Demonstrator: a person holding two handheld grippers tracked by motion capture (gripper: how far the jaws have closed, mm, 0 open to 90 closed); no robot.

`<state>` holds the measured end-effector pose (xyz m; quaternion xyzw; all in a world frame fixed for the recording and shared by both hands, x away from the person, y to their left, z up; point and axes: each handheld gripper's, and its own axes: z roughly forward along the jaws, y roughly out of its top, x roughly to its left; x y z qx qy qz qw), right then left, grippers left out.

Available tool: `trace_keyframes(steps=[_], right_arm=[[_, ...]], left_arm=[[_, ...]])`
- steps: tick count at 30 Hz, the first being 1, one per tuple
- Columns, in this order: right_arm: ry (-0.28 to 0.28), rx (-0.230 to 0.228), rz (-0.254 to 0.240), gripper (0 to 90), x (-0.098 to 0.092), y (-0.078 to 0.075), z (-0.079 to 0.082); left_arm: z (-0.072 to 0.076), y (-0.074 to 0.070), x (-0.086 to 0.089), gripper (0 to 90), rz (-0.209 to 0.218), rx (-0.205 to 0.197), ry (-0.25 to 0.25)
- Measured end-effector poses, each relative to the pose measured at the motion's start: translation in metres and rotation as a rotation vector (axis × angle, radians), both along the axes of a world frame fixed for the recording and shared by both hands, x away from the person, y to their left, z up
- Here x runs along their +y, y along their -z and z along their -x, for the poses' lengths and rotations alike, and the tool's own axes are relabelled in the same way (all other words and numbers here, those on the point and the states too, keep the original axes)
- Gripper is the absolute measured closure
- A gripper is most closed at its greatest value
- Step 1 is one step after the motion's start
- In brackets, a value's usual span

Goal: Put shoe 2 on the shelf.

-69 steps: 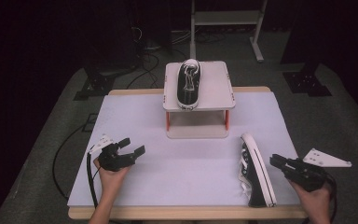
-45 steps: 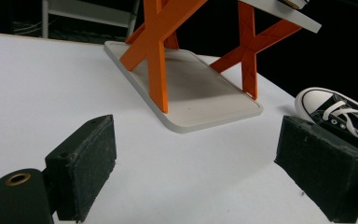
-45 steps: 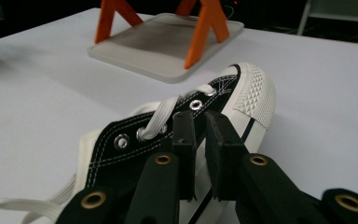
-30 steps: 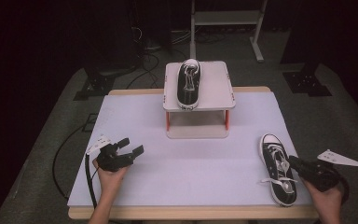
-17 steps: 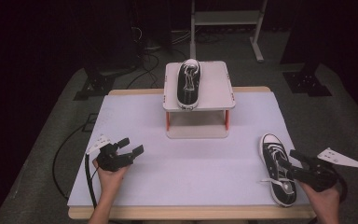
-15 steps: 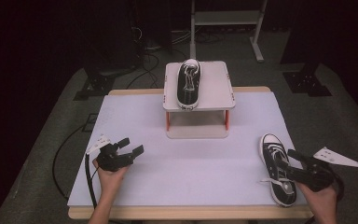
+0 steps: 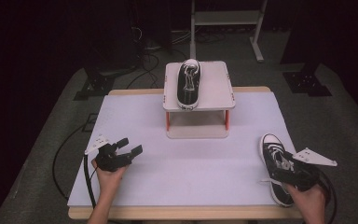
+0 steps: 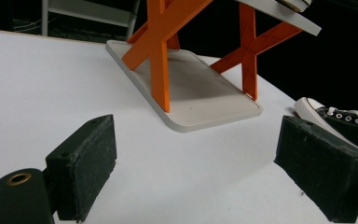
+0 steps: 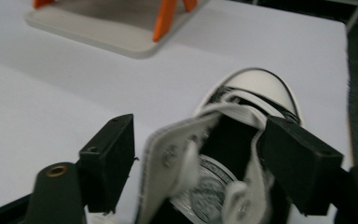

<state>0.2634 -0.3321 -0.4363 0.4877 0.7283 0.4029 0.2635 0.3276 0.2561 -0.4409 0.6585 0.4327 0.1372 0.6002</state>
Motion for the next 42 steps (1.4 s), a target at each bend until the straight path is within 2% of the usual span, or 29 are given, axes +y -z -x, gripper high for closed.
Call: trace_keyframes(steps=[3, 7, 12, 15, 21, 23, 25, 27, 28, 30, 33, 35, 38, 42], right_arm=[[0.019, 0.027, -0.008, 33.6, -0.006, 0.003, 0.000], [0.009, 0.050, -0.013, 46.4, -0.011, 0.004, 0.001], [0.010, 0.077, -0.076, 57.2, -0.016, 0.005, -0.001], [0.026, 0.107, -0.148, 60.0, -0.021, 0.007, -0.002], [0.087, 0.191, -0.237, 66.9, -0.025, 0.004, -0.008], [0.079, 0.204, -0.259, 67.0, -0.028, 0.005, -0.010], [0.077, 0.238, -0.285, 67.3, -0.030, 0.005, -0.012], [0.068, 0.249, -0.274, 67.0, -0.031, 0.003, -0.014], [0.061, 0.270, -0.283, 66.4, -0.032, 0.002, -0.016], [0.059, 0.302, -0.328, 67.2, -0.037, 0.002, -0.019], [0.073, 0.284, -0.282, 68.3, -0.032, 0.001, -0.018], [0.080, 0.260, -0.248, 74.3, -0.028, -0.001, -0.015], [0.098, 0.251, -0.241, 80.5, -0.025, -0.003, -0.013], [0.136, 0.240, -0.250, 82.6, -0.024, -0.005, -0.011]], left_arm=[[0.000, 0.000, 0.000, 11.8, -0.002, -0.003, 0.000], [-0.001, 0.000, 0.000, 11.9, 0.001, 0.002, 0.002], [-0.001, 0.001, 0.000, 11.9, 0.006, 0.007, -0.002], [-0.001, 0.002, 0.001, 12.1, 0.011, 0.009, -0.002], [-0.001, 0.001, -0.001, 12.1, 0.014, 0.011, -0.001], [-0.001, 0.002, -0.001, 12.1, 0.013, 0.011, -0.002], [-0.002, 0.002, 0.000, 12.2, 0.010, 0.012, 0.001], [-0.001, 0.002, -0.001, 12.2, 0.015, 0.012, 0.000], [-0.001, 0.002, -0.001, 12.2, 0.013, 0.011, 0.002], [-0.001, 0.002, -0.001, 12.4, 0.013, 0.011, 0.002], [-0.001, 0.002, -0.001, 12.4, 0.016, 0.012, 0.002], [-0.001, 0.002, -0.001, 12.5, 0.015, 0.013, 0.003], [-0.001, 0.002, -0.002, 12.5, 0.014, 0.011, 0.004], [-0.001, 0.001, 0.000, 12.7, 0.013, 0.009, 0.001]])
